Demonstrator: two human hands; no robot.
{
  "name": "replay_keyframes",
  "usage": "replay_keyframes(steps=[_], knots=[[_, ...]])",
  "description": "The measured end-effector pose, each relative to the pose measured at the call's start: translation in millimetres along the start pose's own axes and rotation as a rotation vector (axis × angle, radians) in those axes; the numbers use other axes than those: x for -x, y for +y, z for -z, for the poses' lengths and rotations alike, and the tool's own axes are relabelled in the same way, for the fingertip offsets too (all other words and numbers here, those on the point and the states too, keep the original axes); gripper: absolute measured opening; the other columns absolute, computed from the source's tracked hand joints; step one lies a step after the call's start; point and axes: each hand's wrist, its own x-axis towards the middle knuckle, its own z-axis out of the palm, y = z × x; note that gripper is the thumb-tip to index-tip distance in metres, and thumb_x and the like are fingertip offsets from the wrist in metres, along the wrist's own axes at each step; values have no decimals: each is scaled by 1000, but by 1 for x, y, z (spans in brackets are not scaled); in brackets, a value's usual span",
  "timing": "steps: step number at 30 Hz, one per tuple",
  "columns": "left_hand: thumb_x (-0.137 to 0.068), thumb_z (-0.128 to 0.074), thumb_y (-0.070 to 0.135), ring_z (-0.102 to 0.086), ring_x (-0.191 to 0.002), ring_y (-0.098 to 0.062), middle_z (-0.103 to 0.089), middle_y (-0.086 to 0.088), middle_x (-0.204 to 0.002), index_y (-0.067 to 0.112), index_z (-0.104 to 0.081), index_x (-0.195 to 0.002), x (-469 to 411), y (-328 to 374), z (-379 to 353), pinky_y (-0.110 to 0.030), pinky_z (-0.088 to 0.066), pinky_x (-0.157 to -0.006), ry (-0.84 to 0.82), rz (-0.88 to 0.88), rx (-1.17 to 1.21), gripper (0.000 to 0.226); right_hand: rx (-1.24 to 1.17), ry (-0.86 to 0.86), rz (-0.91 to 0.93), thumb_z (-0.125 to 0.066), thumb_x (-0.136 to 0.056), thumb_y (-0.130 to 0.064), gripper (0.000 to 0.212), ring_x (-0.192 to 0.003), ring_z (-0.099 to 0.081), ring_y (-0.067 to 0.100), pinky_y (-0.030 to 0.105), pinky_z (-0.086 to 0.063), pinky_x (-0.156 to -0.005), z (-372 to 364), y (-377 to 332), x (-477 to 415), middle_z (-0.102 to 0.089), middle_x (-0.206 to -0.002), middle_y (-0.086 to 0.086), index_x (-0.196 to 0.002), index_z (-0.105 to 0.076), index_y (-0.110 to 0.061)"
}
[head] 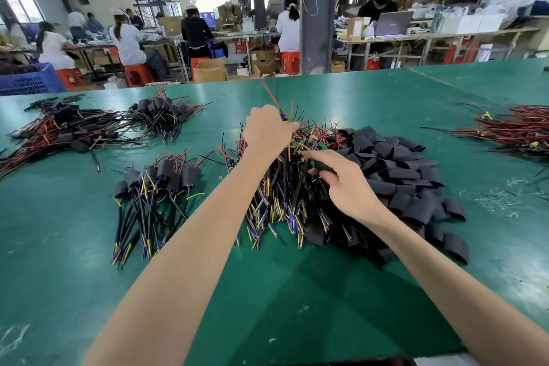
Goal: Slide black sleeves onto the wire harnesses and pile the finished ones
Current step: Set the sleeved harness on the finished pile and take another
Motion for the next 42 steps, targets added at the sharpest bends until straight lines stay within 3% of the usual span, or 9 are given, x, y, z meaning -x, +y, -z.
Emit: replay_keyframes(steps=[5, 9, 17, 22, 26, 31, 36, 40, 42], knots=[[-82, -66, 51, -49, -113, -34, -53, -18, -118, 1, -54, -110, -3, -18, -6, -40, -42, -89, 23, 31, -168, 59, 1, 55, 59, -36, -86, 21, 62, -88, -62, 6, 13, -42, -90, 2, 1, -2, -51, -115, -17, -123, -56, -24], [-92, -56, 39, -53, -98, -27, -61, -12, -106, 5, -57, -104, 4, -8, -5, -33, -39, -82, 228, -152, -62, 35, 2, 63, 104, -37, -84, 22, 62, -93, -60, 3, 14, -42, -92, 3, -2, 0, -51, -119, -16, -125, -57, -20], [-96, -53, 15, -65, -64, -23, -60, -12, -72, 0, -47, -106, -1, 30, 24, -29, -55, -57, -611, 274, 767, 19, 117, 86, 282, -41, -74, 29, 67, -103, -52, 7, 6, -33, -94, 1, -13, 2, -54, -120, -4, -123, -59, -12], [-98, -39, -2, -60, -54, -17, -62, -13, -73, -6, -51, -98, -1, 35, 39, -30, -52, -70, -593, 317, 1021, 13, 160, -1, 323, -40, -76, 26, 66, -103, -54, 9, 12, -37, -96, -5, -15, 8, -50, -121, -9, -126, -57, -14], [-88, -51, -5, -47, -43, -16, -58, -18, -76, -13, -61, -97, 4, 43, 63, -26, -39, -49, -289, 126, 716, 16, 8, 37, 215, -39, -87, 15, 68, -89, -59, 9, 24, -45, -90, -6, -19, 8, -53, -122, -8, -138, -35, -30], [-91, -53, 6, -43, -31, 1, -64, 0, -70, 3, -71, -98, 9, 57, 112, -17, -32, -35, -170, -298, 115, 19, -28, 190, 26, -44, -90, 12, 59, -83, -59, 12, 21, -43, -83, -1, -7, 4, -57, -112, -12, -142, -21, -4], [-90, -57, 18, -47, -39, 6, -65, 8, -64, 18, -72, -93, 18, 29, 118, -15, -34, -48, -308, -493, -293, 15, -110, 143, -136, -41, -95, 3, 37, -87, -52, 21, 7, -38, -79, 4, -2, 5, -58, -108, -2, -130, -39, -11], [-94, -54, 27, -59, -62, -5, -66, 7, -70, 22, -69, -91, 41, -22, 78, -29, -50, -73, -250, -481, -242, 16, -118, 62, -242, -34, -102, -23, 39, -104, -47, 10, 33, -36, -103, 3, 0, 4, -46, -117, 0, -141, -32, -17], [-96, -53, 28, -63, -77, -21, -69, 5, -79, 22, -68, -94, 56, -50, 60, -35, -50, -77, -140, -485, -185, 17, -88, 18, -250, -34, -102, -28, 47, -94, -42, -4, 10, -31, -93, 4, 2, 4, -40, -108, -4, -146, -25, -16]])
